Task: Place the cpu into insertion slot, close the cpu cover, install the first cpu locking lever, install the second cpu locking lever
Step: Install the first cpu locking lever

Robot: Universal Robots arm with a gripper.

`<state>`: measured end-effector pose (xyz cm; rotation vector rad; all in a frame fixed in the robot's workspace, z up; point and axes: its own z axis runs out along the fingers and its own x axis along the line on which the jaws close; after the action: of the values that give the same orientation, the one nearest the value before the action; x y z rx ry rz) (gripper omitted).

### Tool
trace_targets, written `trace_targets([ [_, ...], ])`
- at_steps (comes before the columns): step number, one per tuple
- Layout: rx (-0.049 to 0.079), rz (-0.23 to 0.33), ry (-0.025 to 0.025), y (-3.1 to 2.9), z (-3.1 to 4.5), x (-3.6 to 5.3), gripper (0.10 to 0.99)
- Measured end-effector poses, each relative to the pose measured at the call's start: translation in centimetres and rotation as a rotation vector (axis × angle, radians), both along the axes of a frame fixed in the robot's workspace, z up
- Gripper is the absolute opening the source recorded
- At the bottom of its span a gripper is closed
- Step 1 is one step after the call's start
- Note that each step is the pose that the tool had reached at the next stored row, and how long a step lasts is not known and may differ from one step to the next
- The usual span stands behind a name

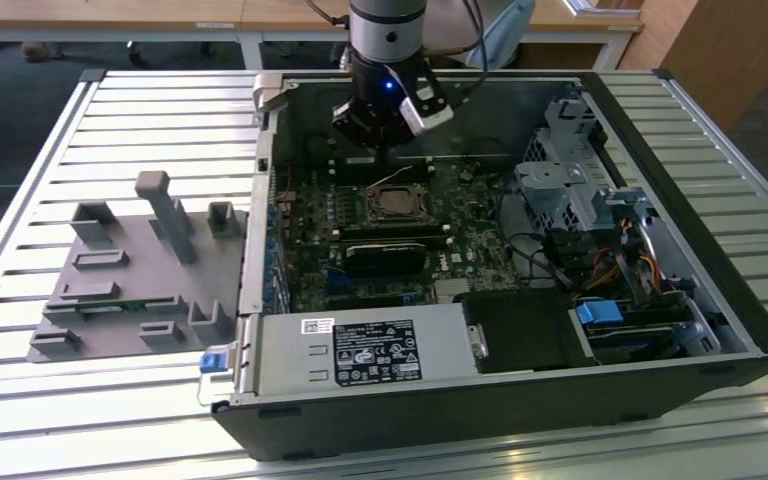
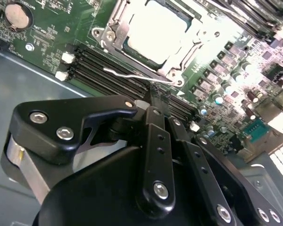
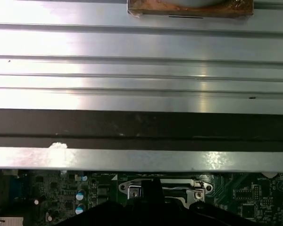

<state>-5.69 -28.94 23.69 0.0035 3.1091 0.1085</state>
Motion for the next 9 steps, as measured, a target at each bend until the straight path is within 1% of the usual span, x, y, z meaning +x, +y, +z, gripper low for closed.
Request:
trace_targets([
  [5, 0.000, 0.000, 0.0000, 0.00, -0.37, 0.36, 0.118],
  [9, 0.000, 0.001, 0.0000, 0.00, -0.73, 0.47, 0.118],
])
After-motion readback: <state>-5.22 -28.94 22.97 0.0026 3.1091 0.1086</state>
